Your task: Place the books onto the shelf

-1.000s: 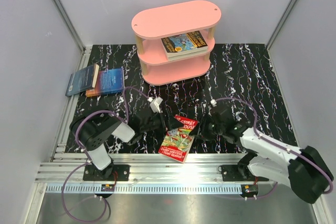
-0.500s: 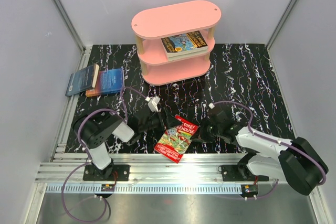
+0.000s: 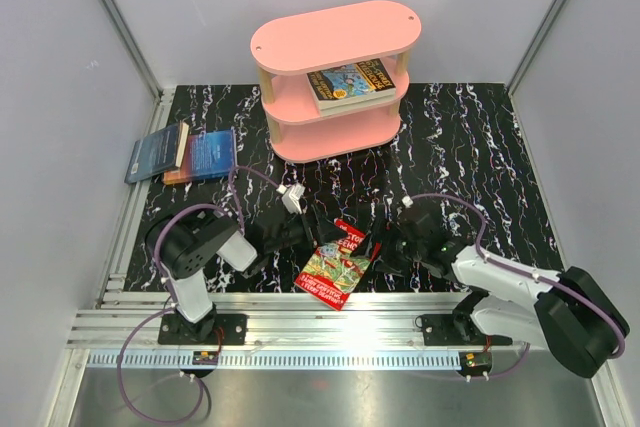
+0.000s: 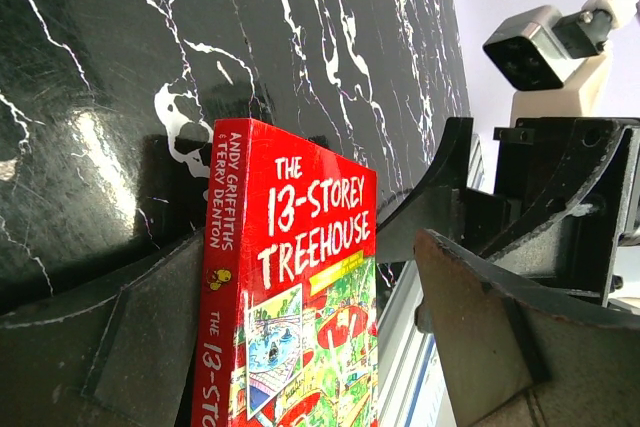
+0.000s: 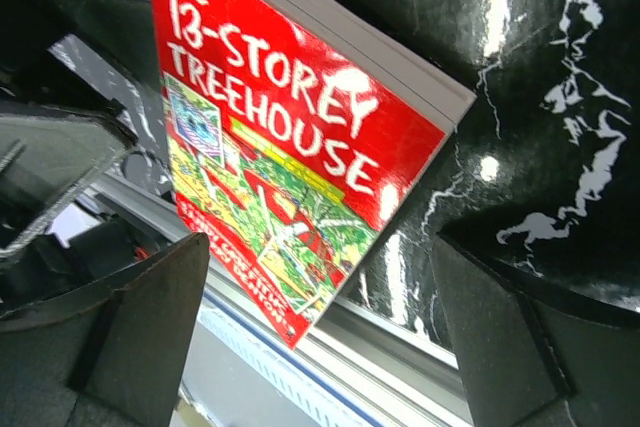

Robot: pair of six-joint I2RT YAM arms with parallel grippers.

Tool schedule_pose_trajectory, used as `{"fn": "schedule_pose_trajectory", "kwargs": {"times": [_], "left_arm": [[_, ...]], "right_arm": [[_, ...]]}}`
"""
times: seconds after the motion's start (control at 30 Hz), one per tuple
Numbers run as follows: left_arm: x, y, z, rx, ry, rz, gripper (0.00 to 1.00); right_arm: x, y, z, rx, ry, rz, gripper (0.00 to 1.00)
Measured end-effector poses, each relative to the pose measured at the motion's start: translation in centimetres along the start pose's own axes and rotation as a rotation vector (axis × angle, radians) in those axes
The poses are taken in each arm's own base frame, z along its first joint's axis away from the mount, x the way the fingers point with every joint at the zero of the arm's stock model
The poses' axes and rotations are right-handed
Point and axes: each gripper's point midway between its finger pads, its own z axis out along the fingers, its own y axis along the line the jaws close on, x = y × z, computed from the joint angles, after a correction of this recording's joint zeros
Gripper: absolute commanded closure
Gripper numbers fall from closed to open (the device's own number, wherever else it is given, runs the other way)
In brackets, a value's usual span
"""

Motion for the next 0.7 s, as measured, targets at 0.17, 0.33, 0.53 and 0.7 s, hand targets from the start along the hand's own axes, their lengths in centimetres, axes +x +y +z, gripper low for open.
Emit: {"fn": "schedule_pose_trajectory", "kwargs": {"times": [0.17, 0.33, 0.53, 0.7], "left_arm": [[0.0, -0.2, 0.2, 0.02, -0.002, -0.006, 0.15], [-0.8, 0.1, 0.2, 0.018, -0.028, -0.018, 0.16], [-1.3, 0.5, 0.0, 0.012, -0.044, -0.014, 0.16], [-0.8, 0.1, 0.3, 0.033, -0.03, -0.012, 0.16]], "right_arm": [[-0.1, 1.0, 1.3, -0.062, -0.019, 0.032, 0.0], [-0.1, 4.3, 4.2, -0.154, -0.002, 0.03, 0.04], [-0.4, 3.6, 4.5, -0.18, -0.051, 0.058, 0.63], [0.3, 1.5, 3.9, -0.124, -0.07, 0.069, 1.0]]}}
